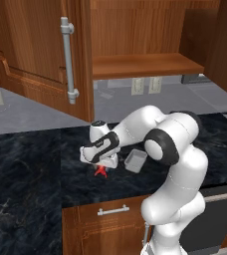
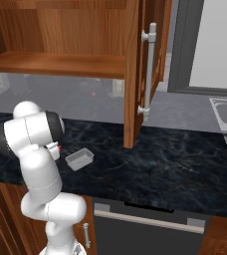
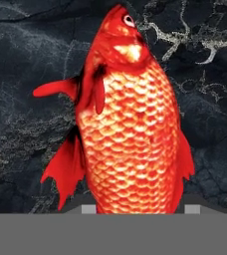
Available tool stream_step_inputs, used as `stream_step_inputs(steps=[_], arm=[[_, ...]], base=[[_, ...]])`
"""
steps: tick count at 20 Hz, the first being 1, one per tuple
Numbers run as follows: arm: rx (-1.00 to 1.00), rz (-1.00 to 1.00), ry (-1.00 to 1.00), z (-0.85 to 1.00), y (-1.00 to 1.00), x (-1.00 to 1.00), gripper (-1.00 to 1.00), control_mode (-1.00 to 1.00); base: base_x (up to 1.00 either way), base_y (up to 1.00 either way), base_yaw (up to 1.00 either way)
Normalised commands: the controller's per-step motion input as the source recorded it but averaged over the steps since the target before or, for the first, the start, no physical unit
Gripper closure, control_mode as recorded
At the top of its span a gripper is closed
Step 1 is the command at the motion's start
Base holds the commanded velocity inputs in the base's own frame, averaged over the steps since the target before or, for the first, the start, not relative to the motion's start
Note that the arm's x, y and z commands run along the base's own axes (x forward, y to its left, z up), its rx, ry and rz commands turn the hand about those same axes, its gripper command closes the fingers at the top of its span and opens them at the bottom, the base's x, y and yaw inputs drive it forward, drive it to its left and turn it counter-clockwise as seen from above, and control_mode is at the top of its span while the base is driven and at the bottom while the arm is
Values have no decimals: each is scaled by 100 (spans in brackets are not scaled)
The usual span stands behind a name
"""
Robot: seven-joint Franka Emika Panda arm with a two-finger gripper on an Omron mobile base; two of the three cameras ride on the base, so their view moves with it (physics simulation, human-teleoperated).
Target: Retrieve the tupperware from the cabinet, then place the raw meat into the tupperware to avoid contamination.
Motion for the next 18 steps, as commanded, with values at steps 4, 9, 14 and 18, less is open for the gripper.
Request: stream_step_inputs(steps=[4, 9, 14, 18], arm=[[1, -5, -8, -2, 0, 0, 100, -100], [1, -10, -9, 4, 0, -1, 100, -100], [-3, -10, 0, 40, 0, 0, 100, -100], [-9, -11, 7, 53, 0, 1, 100, -100]], base=[[0, 0, 0], [0, 0, 0], [0, 0, 0], [0, 0, 0]])
